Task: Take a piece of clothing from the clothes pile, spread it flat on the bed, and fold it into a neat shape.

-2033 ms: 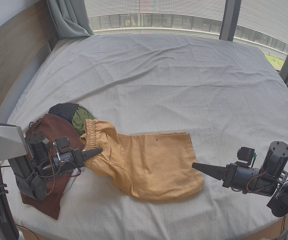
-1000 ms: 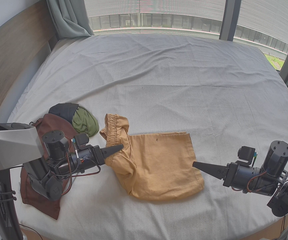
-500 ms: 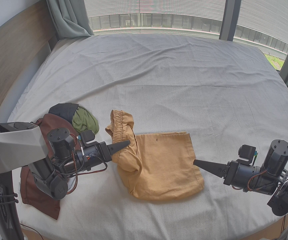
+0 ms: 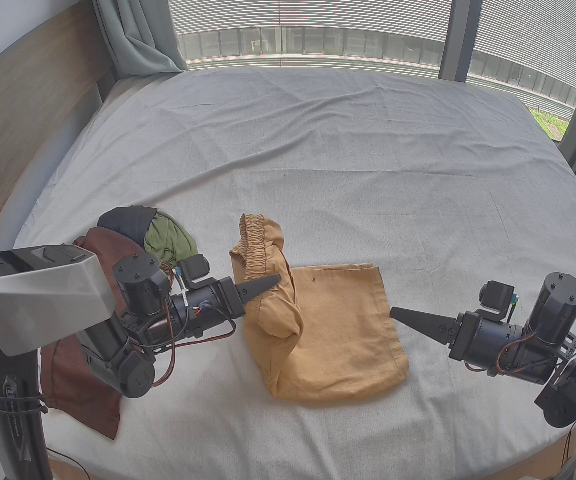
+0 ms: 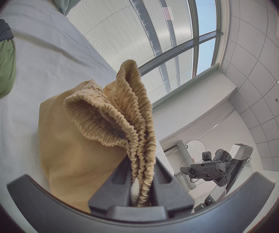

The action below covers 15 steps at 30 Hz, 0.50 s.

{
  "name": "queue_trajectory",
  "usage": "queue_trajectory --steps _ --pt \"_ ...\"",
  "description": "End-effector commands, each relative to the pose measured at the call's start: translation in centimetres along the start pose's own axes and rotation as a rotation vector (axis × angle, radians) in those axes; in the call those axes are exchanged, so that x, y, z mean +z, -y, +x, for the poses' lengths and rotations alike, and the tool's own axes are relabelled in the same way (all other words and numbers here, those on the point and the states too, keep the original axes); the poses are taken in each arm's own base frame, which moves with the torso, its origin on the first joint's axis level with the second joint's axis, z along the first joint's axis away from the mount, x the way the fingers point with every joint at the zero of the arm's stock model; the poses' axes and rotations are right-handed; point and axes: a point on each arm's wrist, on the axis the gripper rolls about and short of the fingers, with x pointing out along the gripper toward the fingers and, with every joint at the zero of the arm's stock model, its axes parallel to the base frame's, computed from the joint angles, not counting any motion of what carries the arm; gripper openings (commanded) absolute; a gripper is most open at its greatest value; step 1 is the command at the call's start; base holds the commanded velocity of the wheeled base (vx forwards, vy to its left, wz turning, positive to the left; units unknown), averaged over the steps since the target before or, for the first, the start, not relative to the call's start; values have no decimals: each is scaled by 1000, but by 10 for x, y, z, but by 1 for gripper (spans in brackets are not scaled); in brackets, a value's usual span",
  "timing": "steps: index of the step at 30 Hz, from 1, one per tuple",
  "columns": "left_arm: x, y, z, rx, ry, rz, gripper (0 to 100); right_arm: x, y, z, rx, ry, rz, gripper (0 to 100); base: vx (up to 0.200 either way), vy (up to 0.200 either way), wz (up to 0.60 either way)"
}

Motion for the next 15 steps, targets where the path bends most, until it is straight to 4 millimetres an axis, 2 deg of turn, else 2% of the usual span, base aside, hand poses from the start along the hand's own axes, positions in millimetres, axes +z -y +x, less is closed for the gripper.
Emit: queue_trajectory --steps 1,15 --pt "-6 -2 7 -6 -11 -4 0 3 1 0 1 14 -4 100 0 0 0" --pt "-36 3 34 -56 -83 -35 0 9 4 0 -9 38 -6 100 0 0 0"
